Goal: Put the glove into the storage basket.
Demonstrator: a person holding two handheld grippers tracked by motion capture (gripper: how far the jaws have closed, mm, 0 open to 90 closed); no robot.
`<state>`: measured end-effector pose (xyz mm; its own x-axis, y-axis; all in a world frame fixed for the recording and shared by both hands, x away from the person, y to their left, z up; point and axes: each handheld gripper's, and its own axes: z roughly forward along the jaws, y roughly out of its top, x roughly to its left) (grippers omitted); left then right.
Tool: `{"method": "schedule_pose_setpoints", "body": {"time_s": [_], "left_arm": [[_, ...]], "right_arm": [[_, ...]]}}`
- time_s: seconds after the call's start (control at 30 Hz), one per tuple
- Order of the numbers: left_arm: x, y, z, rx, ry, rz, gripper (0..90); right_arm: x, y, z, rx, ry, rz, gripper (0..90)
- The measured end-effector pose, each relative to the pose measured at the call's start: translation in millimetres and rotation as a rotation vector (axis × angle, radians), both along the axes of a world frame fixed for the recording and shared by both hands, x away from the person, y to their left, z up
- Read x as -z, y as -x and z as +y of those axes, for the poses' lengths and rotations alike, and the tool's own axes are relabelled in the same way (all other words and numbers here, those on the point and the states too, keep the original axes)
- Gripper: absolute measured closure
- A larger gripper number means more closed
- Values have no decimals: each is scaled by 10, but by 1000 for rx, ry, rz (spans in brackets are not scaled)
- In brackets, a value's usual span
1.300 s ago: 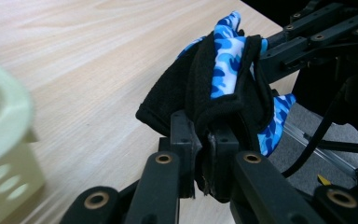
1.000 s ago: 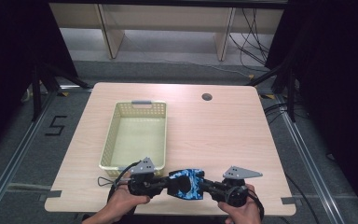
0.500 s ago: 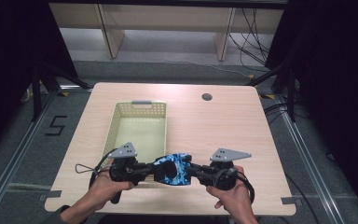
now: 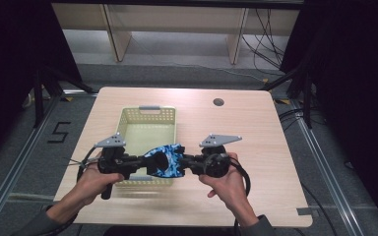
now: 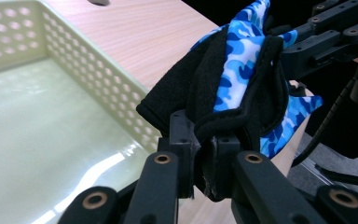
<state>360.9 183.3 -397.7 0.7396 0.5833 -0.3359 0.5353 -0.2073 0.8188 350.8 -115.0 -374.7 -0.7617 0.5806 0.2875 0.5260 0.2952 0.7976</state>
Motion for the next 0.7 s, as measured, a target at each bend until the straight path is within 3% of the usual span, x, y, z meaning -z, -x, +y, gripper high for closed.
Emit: {"method": "schedule_pose_setpoints", "body": {"time_s": [0.13,0.17,0.23,0.7], "left_arm": [[-16,-66,133,-29,-17,4,823],[-11,-80,165,-38,-17,7,824],[0,-102,230,-56,-20,10,824],[202,-264,599,-105,-67,84,820]], "right_arm": [[-45,-131,169,-32,15,-25,812],[-67,-135,212,-27,17,16,812],[-55,-205,285,-41,37,-6,812],[156,-482,749,-80,75,61,812]]}}
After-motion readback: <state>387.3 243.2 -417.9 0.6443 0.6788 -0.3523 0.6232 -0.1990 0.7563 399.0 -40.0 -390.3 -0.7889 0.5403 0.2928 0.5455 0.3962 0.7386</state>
